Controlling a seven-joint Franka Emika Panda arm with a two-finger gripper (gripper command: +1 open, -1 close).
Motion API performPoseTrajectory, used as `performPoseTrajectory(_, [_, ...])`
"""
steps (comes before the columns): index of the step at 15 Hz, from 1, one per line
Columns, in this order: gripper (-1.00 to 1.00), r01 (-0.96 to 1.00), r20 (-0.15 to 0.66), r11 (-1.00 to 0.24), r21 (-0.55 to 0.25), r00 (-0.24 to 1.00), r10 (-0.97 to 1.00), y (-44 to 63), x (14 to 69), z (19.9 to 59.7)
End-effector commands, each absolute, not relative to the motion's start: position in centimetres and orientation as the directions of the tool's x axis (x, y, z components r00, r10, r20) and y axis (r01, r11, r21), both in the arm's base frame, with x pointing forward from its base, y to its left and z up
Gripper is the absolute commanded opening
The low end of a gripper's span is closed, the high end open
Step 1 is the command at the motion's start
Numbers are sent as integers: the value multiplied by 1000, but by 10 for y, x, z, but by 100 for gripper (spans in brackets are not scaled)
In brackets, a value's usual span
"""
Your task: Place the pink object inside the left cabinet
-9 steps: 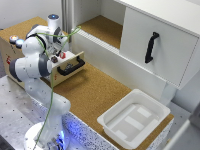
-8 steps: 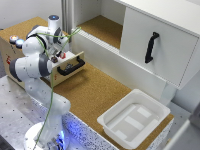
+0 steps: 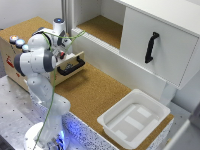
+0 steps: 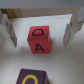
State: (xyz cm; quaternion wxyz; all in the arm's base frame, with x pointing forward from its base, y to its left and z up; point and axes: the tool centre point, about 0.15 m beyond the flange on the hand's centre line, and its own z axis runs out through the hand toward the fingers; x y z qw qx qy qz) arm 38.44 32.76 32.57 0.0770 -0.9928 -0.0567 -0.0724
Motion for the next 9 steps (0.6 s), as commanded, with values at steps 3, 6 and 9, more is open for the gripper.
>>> performPoseTrajectory(3, [-100,114,83,-989,-89,991,107,331,402,324])
performPoseTrajectory(6, [-100,52,73,-995,-90,996,46,322,383,330])
performPoseTrajectory(9, [-100,65,121,-997,-50,991,58,324,376,349])
